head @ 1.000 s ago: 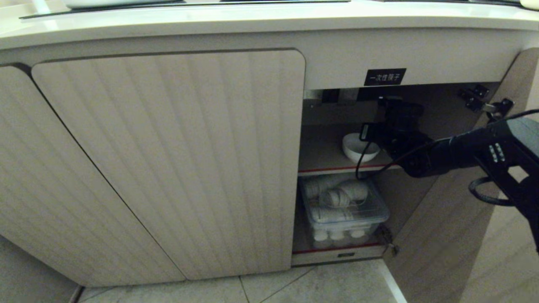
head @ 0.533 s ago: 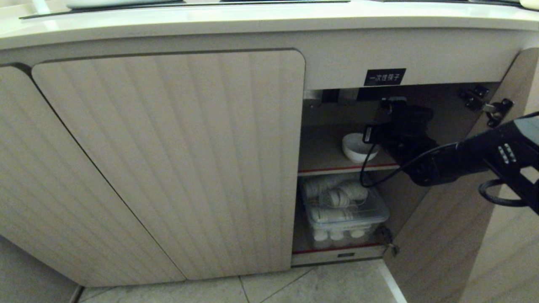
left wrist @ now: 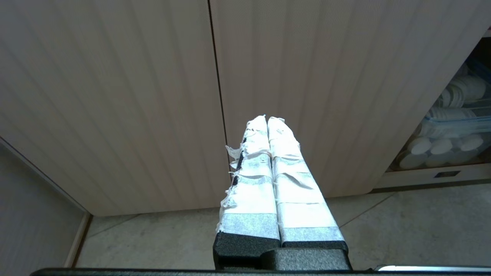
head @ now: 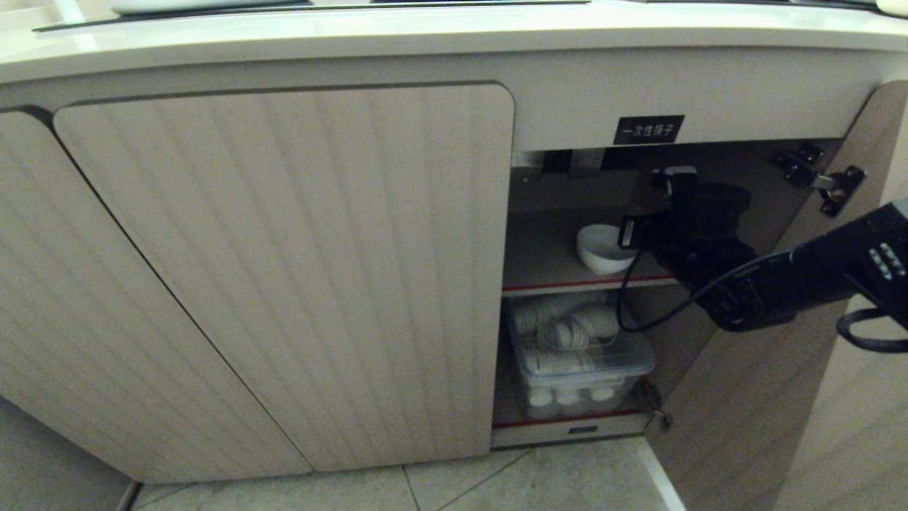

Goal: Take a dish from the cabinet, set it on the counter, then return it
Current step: Close the cabinet door

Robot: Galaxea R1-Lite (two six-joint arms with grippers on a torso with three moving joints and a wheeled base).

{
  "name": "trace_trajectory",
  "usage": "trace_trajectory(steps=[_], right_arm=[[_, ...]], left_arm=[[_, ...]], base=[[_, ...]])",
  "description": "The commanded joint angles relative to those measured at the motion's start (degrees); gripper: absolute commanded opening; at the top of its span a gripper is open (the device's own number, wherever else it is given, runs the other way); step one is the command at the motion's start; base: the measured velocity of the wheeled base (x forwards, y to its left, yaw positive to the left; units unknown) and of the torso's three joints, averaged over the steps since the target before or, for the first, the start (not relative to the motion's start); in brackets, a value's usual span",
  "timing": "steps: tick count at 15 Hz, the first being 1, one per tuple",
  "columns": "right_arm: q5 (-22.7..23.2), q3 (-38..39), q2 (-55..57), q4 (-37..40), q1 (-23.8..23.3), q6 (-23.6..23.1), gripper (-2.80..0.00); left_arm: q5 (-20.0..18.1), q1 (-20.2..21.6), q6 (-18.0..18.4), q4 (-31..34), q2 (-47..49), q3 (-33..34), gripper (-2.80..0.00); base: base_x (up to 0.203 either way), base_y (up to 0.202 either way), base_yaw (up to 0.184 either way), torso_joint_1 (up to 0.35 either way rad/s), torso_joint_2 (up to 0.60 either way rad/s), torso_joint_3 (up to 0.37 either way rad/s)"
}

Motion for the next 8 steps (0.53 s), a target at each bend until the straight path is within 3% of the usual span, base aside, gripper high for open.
trace_trajectory(steps=[1, 8], right_arm=[[0.2, 2.7, -1.9, -1.2, 0.0, -0.2, -2.8], [1.3, 11.0, -7.5, -3.9, 1.6, -0.4, -2.8]], left_arm=[[0.0, 0.0, 0.0, 0.0, 0.0, -0.1, -2.8], [-0.1, 0.0, 0.0, 0.0, 0.0, -0.1, -2.8]], base=[[0.0, 0.0, 0.0, 0.0, 0.0, 0.0], [0.0, 0.0, 0.0, 0.0, 0.0, 0.0]])
